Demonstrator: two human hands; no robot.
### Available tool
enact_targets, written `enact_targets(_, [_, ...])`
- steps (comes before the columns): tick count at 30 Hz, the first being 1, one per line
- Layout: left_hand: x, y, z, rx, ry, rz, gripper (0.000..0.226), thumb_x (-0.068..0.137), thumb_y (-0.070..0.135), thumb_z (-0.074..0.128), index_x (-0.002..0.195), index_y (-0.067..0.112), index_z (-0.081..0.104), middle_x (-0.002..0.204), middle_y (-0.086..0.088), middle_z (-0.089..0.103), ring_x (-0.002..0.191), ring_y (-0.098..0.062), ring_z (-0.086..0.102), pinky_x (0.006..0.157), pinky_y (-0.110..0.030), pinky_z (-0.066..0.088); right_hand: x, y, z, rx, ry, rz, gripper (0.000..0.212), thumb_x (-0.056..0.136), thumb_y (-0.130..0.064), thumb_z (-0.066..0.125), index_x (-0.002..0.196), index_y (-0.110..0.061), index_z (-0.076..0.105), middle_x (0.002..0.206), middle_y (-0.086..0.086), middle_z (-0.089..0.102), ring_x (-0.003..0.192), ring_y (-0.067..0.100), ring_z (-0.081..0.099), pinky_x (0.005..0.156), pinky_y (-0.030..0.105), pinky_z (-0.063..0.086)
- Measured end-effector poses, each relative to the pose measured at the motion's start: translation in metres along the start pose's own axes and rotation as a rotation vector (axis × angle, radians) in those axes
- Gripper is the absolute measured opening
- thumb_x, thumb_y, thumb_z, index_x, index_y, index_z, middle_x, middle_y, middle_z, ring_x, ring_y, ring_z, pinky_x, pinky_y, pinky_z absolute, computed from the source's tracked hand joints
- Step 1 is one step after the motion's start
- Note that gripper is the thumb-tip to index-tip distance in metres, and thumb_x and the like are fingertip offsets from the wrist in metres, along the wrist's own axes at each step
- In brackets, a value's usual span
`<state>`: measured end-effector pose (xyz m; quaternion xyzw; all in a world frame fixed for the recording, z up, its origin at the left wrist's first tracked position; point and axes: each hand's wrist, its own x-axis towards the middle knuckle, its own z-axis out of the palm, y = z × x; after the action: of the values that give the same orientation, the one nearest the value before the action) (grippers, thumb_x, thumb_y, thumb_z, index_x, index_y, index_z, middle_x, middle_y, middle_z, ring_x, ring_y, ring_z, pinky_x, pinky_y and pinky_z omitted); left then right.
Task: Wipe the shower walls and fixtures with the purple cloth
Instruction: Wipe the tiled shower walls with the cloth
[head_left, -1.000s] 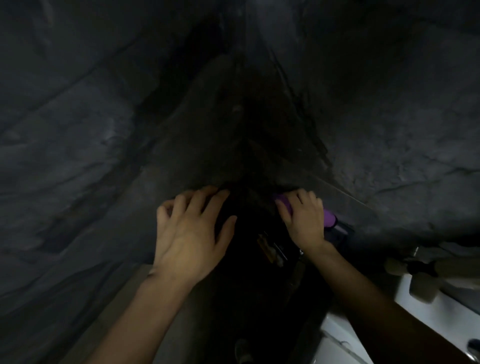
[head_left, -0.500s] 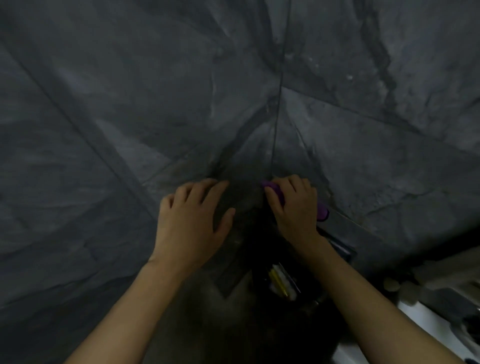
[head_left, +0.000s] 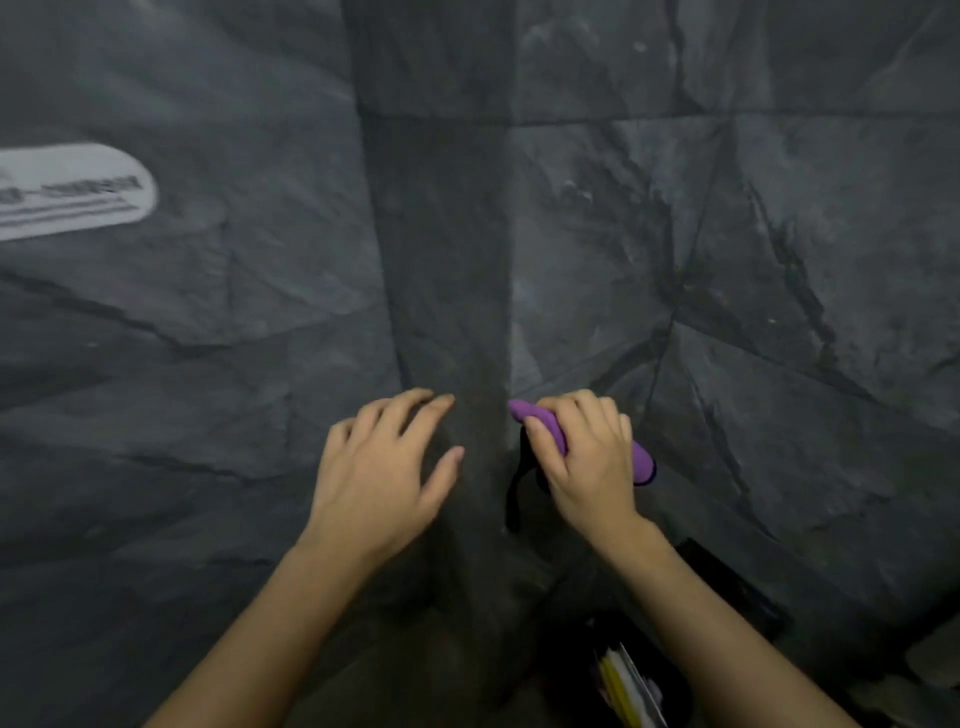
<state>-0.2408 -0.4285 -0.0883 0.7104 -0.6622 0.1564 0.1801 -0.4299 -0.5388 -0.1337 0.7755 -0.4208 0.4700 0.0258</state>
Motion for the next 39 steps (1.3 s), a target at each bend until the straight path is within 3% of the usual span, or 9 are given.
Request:
enact_targets(10, [-0.104, -0.118, -0.102, 0.120, 0.143, -0.218, 0.056, 0.092, 0.057, 0.035, 0.141, 0.032, 0.046, 0.145, 0.008, 0.050, 0.132, -0.016, 0.047, 0.101, -0.038, 0.043, 0.002, -0.181, 0.028, 0.286, -0.052, -0.151, 0.037, 0.097, -0.049, 0.038, 0.098, -0.024, 0.065, 0.092, -0.009, 0.055, 0.081, 0.008, 0.041, 0.069, 0.030, 0.028])
enact_targets(15, [-0.158, -0.172, -0.144, 0.199, 0.215, -0.349, 0.055, 0.092, 0.056, 0.036, 0.140, 0.030, 0.048, 0.145, 0.007, 0.050, 0.135, -0.018, 0.046, 0.103, -0.038, 0.041, -0.002, -0.264, 0.054, 0.407, -0.095, -0.241, 0.039, 0.097, -0.050, 0.037, 0.098, -0.024, 0.065, 0.093, -0.007, 0.057, 0.082, 0.018, 0.048, 0.071, 0.037, 0.032])
enact_targets(21, [-0.226, -0.227, -0.187, 0.305, 0.302, -0.538, 0.055, 0.092, 0.054, 0.041, 0.140, 0.030, 0.049, 0.144, 0.007, 0.052, 0.137, -0.018, 0.044, 0.108, -0.039, 0.037, -0.012, -0.372, 0.079, 0.612, -0.169, -0.358, 0.036, 0.097, -0.048, 0.037, 0.098, -0.023, 0.064, 0.092, -0.009, 0.055, 0.082, 0.014, 0.046, 0.070, 0.036, 0.035])
enact_targets(27, [-0.274, -0.269, -0.223, 0.422, 0.299, -0.692, 0.057, 0.093, 0.054, 0.037, 0.144, 0.030, 0.045, 0.145, 0.007, 0.051, 0.138, -0.018, 0.043, 0.109, -0.040, 0.038, -0.018, -0.457, 0.116, 0.766, -0.231, -0.463, 0.041, 0.098, -0.052, 0.033, 0.100, -0.024, 0.064, 0.094, -0.006, 0.056, 0.084, 0.020, 0.049, 0.072, 0.044, 0.039])
enact_targets(39, [-0.319, -0.376, -0.289, 0.741, 0.265, -0.995, 0.058, 0.093, 0.057, 0.035, 0.145, 0.034, 0.040, 0.149, 0.009, 0.046, 0.139, -0.017, 0.040, 0.109, -0.040, 0.035, -0.009, -0.648, 0.197, 1.149, -0.344, -0.651, 0.051, 0.098, -0.057, 0.029, 0.101, -0.023, 0.066, 0.093, -0.007, 0.057, 0.085, 0.018, 0.049, 0.072, 0.040, 0.037])
